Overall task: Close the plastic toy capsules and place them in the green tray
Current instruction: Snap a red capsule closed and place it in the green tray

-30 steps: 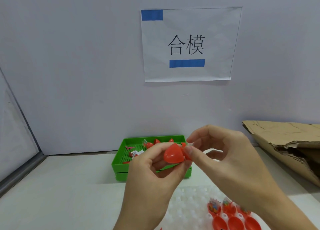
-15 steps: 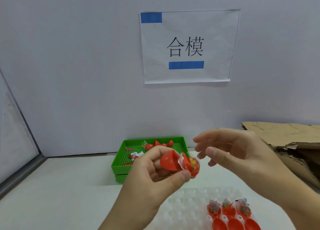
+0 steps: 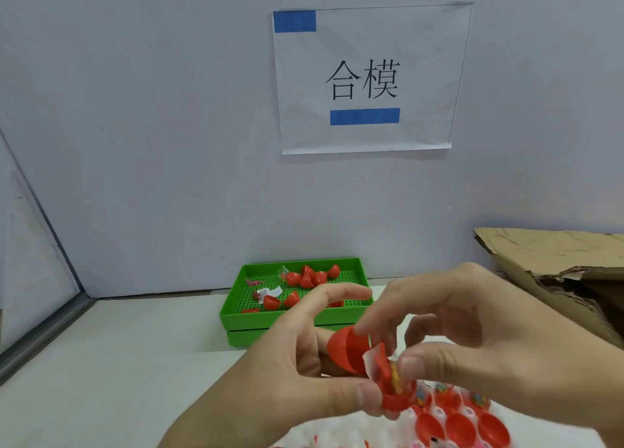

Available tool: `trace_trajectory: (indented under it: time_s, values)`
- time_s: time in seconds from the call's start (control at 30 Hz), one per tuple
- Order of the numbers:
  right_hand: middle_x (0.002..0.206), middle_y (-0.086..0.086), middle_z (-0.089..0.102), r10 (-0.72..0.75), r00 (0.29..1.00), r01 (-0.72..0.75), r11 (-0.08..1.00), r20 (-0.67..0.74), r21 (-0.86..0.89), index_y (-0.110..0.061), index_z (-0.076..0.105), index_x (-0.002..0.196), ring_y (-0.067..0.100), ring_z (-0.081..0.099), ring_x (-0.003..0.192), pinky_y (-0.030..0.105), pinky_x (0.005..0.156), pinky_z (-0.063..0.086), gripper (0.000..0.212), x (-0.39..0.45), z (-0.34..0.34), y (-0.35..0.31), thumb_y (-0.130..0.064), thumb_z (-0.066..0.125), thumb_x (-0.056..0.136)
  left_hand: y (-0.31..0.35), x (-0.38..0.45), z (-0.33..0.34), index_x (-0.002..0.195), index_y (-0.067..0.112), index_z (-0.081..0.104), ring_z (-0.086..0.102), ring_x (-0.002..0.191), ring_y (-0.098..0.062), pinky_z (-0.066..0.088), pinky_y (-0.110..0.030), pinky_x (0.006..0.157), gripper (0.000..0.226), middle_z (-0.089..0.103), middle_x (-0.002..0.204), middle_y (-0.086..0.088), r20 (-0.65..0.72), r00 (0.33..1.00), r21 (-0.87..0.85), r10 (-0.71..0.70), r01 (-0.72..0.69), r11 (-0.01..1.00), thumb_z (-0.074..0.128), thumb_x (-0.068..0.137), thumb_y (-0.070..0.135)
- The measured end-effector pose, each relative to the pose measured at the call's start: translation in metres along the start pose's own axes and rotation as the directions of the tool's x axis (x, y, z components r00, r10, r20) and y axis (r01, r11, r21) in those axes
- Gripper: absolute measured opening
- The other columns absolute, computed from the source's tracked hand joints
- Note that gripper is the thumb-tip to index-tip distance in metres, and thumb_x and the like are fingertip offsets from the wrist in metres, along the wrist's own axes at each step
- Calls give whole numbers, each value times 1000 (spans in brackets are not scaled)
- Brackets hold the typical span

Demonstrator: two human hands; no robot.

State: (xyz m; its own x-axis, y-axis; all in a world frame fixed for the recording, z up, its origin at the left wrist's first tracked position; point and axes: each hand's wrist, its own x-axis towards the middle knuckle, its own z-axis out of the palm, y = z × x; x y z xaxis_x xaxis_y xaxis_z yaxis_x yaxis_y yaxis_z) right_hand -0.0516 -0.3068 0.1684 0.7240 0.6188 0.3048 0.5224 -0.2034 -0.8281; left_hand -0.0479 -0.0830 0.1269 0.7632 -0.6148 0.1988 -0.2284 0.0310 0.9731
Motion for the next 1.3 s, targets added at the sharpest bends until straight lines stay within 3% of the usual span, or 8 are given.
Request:
trace_trajectory:
  time_s: [0.1,0.4,0.67,0.77,0.9,1.03,1.2,1.3]
  values:
    - [97,7,70,22,994,-27,998,104,53,-27,76,109,24,65,94,31,76,52,46,-1,-1,-4,-58,75,75,0,-2,-3,133,36,49,71,93,-32,54,-40,91,63,73,95,-12,23,1000,-18,-6,7,1000,74,85,2]
    - [88,3,73,24,1000,-22,998,21,-67,-29,79,90,21,67,83,25,75,53,12,2,3,-3,-23,76,80,-4,2,-4,127,26,54,71,87,-31,53,-37,85,52,71,98,-15,47,998,-103,40,-35,994,75,84,5]
    - [77,-1,76,91,951,-116,991,-296,-68,-27,77,75,16,72,75,43,78,59,16,10,7,13,-11,82,75,-16,22,13,115,1,53,67,69,-27,53,-27,64,47,71,82,-19,-296,953,-227,63,-134,965,74,76,16]
    - [73,-5,76,103,909,-140,988,-404,-63,-32,79,73,12,73,73,36,76,60,24,13,10,17,-8,84,72,-23,30,21,102,4,49,69,63,-28,54,-26,60,32,70,72,-22,-456,888,-278,52,-197,940,67,78,14]
    - [75,-6,77,119,905,-134,991,-409,-8,-34,81,75,8,74,75,21,74,58,29,15,10,18,-5,82,73,-28,33,26,87,20,62,71,63,-29,57,-27,61,6,72,72,-21,-539,831,-156,137,-258,953,68,89,19]
    - [70,-13,75,78,892,-134,986,-445,-95,-30,82,75,1,71,68,9,64,50,28,15,11,20,-2,78,79,-27,33,30,89,26,72,73,66,-31,59,-27,62,14,74,76,-17,-550,807,-28,215,-275,961,59,90,21]
    - [64,-16,72,-20,854,-130,959,-521,-250,-24,77,69,1,70,65,11,63,52,31,16,15,22,6,76,79,-25,32,36,96,26,72,75,75,-30,61,-29,72,20,75,83,-16,-505,834,4,220,-253,968,56,95,13]
    - [65,-11,71,-66,849,-111,948,-525,-299,-25,72,68,8,69,65,23,64,56,33,17,18,24,7,74,79,-23,32,36,102,17,71,75,83,-30,60,-39,81,16,75,89,-19,-483,845,-15,230,-270,963,67,86,14]
